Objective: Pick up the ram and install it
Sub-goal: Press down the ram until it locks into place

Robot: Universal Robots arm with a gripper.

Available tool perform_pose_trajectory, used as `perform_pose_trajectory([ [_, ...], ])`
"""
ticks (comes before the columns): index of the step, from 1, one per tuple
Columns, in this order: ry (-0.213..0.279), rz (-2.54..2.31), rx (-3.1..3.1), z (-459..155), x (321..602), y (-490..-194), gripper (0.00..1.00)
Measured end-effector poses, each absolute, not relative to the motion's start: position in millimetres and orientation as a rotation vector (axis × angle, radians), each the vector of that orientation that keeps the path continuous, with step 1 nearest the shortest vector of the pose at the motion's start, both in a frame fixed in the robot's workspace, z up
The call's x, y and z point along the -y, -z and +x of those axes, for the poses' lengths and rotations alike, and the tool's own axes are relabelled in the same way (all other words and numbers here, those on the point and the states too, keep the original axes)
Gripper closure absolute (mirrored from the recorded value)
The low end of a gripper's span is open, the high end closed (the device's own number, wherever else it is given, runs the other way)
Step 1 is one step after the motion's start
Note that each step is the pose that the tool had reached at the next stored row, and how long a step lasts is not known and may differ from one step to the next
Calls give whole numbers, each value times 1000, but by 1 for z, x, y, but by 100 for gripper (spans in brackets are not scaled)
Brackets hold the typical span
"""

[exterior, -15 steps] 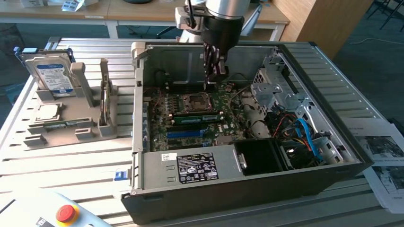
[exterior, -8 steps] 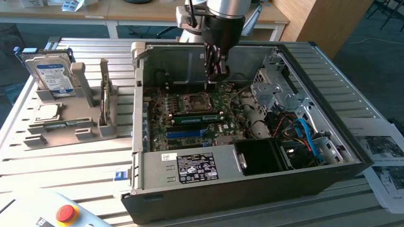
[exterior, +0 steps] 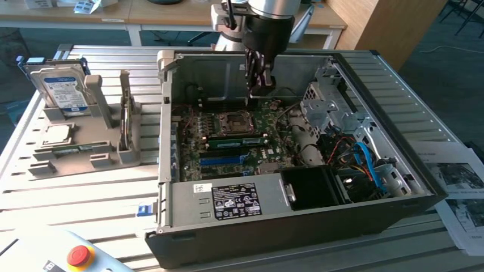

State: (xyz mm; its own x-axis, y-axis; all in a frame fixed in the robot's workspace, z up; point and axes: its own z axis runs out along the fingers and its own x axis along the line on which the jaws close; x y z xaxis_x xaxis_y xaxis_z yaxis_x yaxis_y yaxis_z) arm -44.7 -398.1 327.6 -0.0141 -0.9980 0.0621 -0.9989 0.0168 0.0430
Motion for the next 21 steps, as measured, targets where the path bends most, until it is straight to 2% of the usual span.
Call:
perform_pose_trajectory([
  [21,-13,2019,2308,-45,398,-328,90],
])
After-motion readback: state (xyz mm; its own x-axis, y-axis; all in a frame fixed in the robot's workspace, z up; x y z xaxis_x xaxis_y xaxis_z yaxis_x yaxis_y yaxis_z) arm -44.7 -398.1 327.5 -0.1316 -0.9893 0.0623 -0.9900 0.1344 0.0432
